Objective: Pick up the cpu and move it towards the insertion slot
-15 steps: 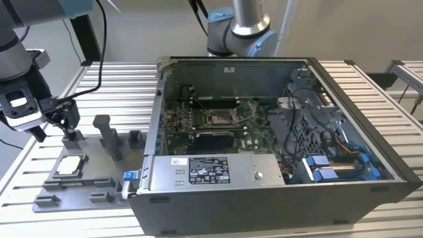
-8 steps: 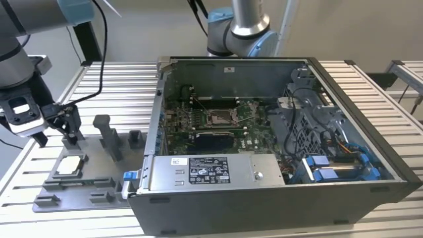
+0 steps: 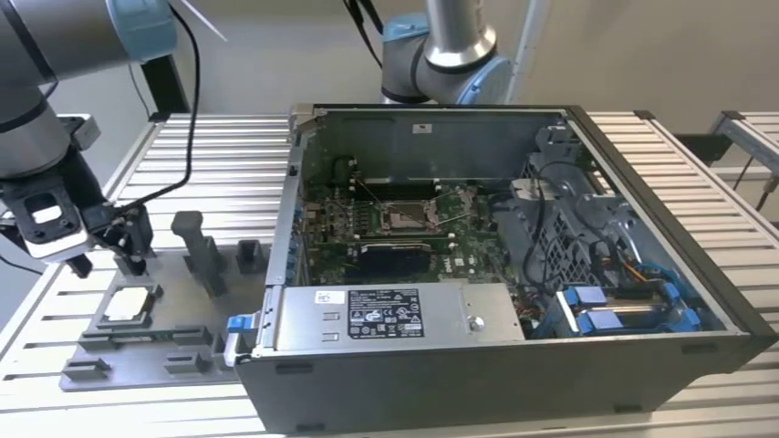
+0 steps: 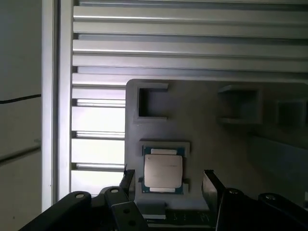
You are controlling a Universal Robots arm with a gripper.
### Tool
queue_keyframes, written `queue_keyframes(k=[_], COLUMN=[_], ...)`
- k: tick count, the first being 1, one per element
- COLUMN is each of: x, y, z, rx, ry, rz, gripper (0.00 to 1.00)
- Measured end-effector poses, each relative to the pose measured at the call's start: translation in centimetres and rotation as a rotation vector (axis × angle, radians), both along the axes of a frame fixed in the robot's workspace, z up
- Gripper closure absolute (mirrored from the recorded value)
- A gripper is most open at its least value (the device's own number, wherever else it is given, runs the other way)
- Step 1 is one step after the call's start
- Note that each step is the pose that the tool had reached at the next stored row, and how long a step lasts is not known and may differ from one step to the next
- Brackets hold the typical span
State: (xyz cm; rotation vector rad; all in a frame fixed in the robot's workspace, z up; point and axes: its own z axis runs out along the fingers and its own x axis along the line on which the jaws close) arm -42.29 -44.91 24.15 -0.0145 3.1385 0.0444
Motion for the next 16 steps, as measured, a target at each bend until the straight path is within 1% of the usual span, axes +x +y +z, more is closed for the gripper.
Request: queue_keyframes(k=[5,11,16], x=[0.0,-0.05,-0.07], y=[-0.31,-0.83,-1.04], z=[-0.8,-1.63,-2.42], rx=[0.0001,0.0001,0.0001], ry=[0.0,0.0,0.0], rz=[0.0,-0.001,-0.001], gripper=[0.0,0.0,0.0])
